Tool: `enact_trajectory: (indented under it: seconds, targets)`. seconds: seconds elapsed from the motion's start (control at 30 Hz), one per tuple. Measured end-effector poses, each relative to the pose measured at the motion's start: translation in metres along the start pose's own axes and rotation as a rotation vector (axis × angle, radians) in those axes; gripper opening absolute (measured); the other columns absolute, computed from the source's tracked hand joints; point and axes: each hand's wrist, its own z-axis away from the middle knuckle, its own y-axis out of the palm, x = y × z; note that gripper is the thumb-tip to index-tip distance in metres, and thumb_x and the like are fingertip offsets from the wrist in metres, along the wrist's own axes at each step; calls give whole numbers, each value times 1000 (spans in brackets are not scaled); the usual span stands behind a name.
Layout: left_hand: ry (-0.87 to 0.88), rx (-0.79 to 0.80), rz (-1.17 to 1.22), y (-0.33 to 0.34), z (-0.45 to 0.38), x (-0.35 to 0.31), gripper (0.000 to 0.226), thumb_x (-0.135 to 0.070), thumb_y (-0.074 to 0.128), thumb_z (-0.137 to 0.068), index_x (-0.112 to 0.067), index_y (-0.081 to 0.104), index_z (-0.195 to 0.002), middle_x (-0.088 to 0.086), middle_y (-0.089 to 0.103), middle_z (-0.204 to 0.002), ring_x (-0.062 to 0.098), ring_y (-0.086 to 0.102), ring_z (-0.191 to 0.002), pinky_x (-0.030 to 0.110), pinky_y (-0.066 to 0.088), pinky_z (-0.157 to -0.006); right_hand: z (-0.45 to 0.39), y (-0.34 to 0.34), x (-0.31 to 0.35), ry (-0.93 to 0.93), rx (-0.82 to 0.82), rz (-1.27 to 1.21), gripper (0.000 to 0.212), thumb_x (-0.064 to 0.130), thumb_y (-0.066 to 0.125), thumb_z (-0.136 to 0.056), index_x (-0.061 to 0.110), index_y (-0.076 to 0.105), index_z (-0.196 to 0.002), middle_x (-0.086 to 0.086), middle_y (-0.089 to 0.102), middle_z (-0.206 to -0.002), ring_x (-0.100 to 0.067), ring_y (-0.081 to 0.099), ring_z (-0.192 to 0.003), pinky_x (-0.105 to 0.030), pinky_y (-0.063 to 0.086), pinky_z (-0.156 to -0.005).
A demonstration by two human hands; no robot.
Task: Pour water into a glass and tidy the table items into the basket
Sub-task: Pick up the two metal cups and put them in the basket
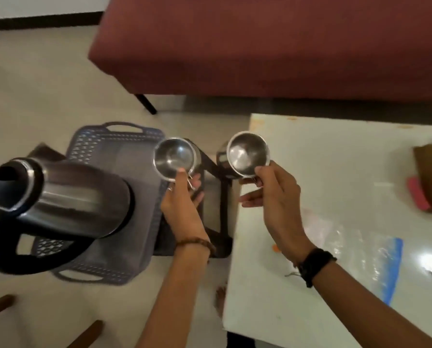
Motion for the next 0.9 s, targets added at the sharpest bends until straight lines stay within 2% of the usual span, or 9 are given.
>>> enact_trajectory:
  seconds: [0.07,0.17,0.33,0.4,0.47,0.53,0.6,0.7,0.9]
  targets:
    - [-7,-30,-4,-9,-44,-25,14,-30,55,-87,-19,61,-81,-2,67,-81,8,64,-80,23,50,-70,-17,45,7,-17,69,45,20,20,45,-92,17,58,-77,-2,69,-77,-18,67,-55,-29,56,-53]
    - [-46,-92,-3,-22,-107,-51,20,-29,56,-85,-20,59,-67,-3,64,-73,12,62,-77,24,45,-66,-44,112,13,-46,168,126,25,25,44,-93,4,59,-89,-11,69,-84,-19,68,-61,-33,58,-59]
    - [-128,-202,26,-34,-186,-68,26,-24,53,-86,-16,54,-61,-1,60,-67,18,57,-79,30,46,-81,-77,189,4,-75,268,368,31,31,42,-91,6,56,-80,-18,66,-84,-30,66,-75,-54,54,-72]
    - [-168,-229,22,-36,-206,-69,25,-25,51,-88,-11,57,-67,2,60,-73,20,56,-82,30,47,-83,-86,206,-5,-93,322,521,29,31,39,-92,11,52,-76,-12,63,-84,-31,62,-80,-49,50,-73]
    - [-179,-271,6,-37,-220,-66,27,-25,50,-90,-2,64,-89,6,62,-87,20,55,-86,28,43,-80,-93,220,-16,-152,373,726,28,26,34,-94,15,42,-69,-3,51,-76,-19,51,-70,-36,33,-64]
    - [-197,-313,25,-35,-229,-63,34,-23,49,-91,4,59,-110,16,63,-109,26,57,-102,32,43,-87,-97,230,-23,-148,366,773,31,23,34,-94,18,33,-64,1,38,-67,-14,36,-59,-30,22,-58]
    - [-233,-341,78,-35,-234,-63,37,-19,47,-92,7,52,-118,21,57,-124,32,54,-114,35,43,-92,-101,237,-29,-118,362,781,28,24,35,-94,15,34,-67,-1,39,-69,-19,36,-64,-32,24,-59]
    - [-274,-355,114,-35,-239,-61,40,-20,45,-93,10,50,-119,25,55,-126,35,53,-116,37,42,-93,-106,239,-35,-121,383,857,22,24,35,-95,9,38,-78,-9,43,-76,-25,39,-73,-36,29,-65]
    - [-336,-333,95,-45,-238,-52,43,-24,42,-94,9,49,-122,24,55,-127,34,52,-117,36,41,-94,-112,237,-38,-132,391,940,21,22,36,-95,7,39,-81,4,30,-62,-23,39,-71,-34,29,-64]
